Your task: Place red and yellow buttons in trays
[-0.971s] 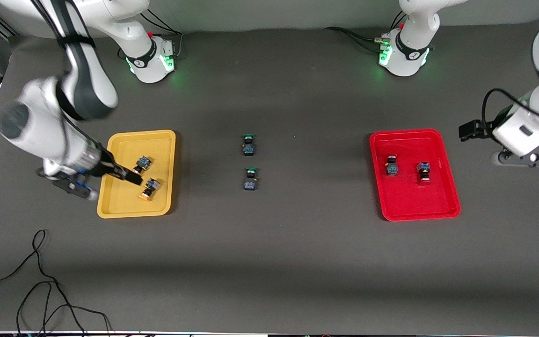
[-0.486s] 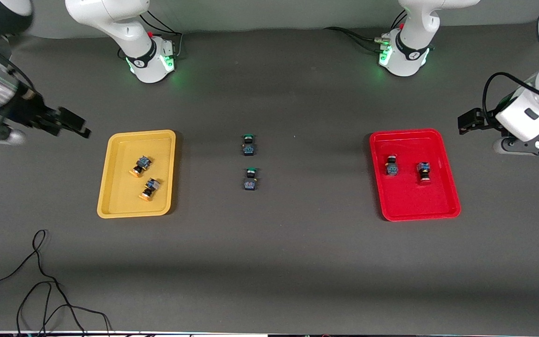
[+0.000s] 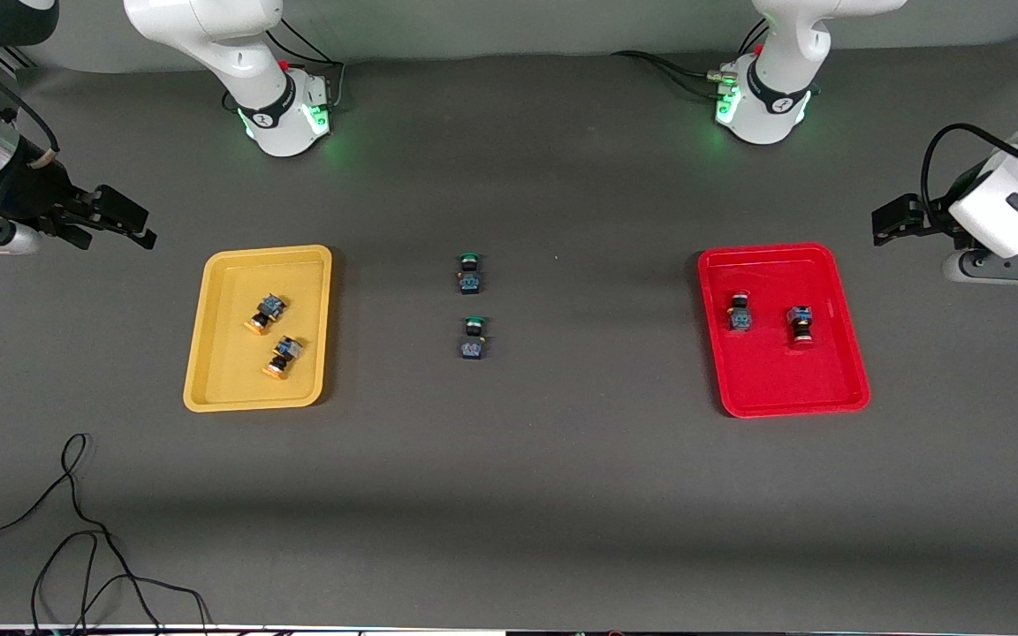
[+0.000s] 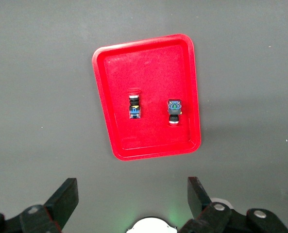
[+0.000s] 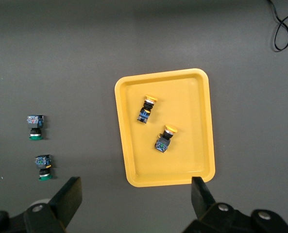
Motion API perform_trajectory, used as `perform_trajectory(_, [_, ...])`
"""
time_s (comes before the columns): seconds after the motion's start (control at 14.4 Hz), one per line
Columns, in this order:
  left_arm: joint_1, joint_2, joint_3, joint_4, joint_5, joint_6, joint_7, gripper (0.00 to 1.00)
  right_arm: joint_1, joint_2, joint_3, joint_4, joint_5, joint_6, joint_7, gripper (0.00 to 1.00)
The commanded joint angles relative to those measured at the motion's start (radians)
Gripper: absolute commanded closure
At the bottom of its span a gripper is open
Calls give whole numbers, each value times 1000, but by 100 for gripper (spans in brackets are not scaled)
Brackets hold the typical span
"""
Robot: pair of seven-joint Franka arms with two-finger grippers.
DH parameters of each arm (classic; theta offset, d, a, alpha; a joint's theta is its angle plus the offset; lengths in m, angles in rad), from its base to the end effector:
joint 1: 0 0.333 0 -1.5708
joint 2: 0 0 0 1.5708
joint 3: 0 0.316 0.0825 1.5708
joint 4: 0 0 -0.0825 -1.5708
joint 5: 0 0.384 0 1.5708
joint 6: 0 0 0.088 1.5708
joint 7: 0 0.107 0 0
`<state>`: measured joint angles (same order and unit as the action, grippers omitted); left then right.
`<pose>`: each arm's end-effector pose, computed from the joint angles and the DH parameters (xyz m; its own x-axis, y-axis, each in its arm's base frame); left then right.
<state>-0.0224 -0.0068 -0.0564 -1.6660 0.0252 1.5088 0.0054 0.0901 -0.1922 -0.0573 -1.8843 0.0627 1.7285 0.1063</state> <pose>0.5397 -0.0399 0.5789 0.9853 -0.0816 -0.1500 -0.0862 -0.9960 -0.0247 0.5033 0.0200 0.5907 0.9962 -0.0823 0.0277 -0.0800 -0.9939 -0.0765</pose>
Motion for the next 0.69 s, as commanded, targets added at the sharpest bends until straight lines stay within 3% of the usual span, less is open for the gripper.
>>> perform_trajectory(0.0, [-22, 1, 16, 18, -8, -21, 16, 0, -7, 0, 8, 13, -15, -10, -30, 0])
perform_trajectory(0.21, [-21, -1, 15, 18, -11, -21, 16, 0, 13, 5, 11, 13, -70, -24, -36, 0])
perform_trajectory(0.62, [-19, -1, 15, 18, -24, -21, 15, 0, 17, 16, 11, 40, -64, -52, -40, 0])
